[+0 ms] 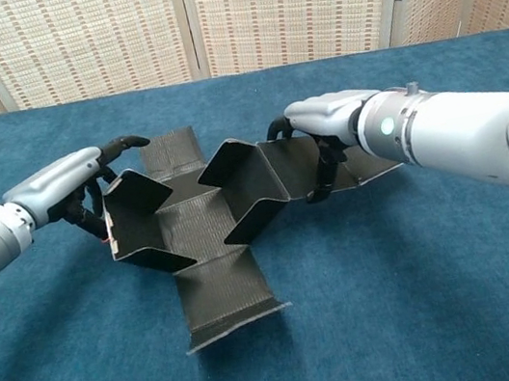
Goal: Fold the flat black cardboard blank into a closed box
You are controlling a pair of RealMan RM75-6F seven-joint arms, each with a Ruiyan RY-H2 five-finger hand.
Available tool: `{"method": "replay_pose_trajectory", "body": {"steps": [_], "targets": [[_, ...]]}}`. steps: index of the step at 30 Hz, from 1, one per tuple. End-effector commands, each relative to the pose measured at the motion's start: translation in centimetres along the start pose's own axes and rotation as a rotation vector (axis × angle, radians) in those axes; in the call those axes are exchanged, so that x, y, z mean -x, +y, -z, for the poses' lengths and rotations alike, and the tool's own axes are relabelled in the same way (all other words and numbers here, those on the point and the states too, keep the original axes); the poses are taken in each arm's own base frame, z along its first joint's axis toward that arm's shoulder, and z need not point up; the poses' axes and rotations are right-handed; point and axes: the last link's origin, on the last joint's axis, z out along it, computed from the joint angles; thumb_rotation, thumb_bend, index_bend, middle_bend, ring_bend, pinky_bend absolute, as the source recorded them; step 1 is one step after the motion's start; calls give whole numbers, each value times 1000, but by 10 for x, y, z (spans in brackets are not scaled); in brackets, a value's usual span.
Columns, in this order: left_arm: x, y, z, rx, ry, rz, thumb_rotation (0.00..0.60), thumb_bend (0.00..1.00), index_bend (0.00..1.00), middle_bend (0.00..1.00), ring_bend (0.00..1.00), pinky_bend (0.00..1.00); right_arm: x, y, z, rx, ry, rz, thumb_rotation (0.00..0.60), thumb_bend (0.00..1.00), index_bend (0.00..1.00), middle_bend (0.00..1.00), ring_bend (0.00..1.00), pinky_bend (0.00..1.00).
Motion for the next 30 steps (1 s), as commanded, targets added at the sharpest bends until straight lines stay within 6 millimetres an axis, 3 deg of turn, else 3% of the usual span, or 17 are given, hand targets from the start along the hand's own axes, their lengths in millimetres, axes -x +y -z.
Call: {"method": "replay_pose_trajectory", "body": {"steps": [1,16,30], "targets": [[-5,10,4,57,-12,34,600,182,0,0,408,568,-7,-5,2,-39,16,82,600,261,351,366,772,1000],[-10,25,-3,80,-218,105,600,183,0,0,371,599,-37,-24,9,-252,112,483,600,261,351,395,772,1000],[-1,27,-8,36,-383,313,600,182,0,0,370,594,-43,-25,2,-421,200,649,600,263,369,406,772,1000]]}}
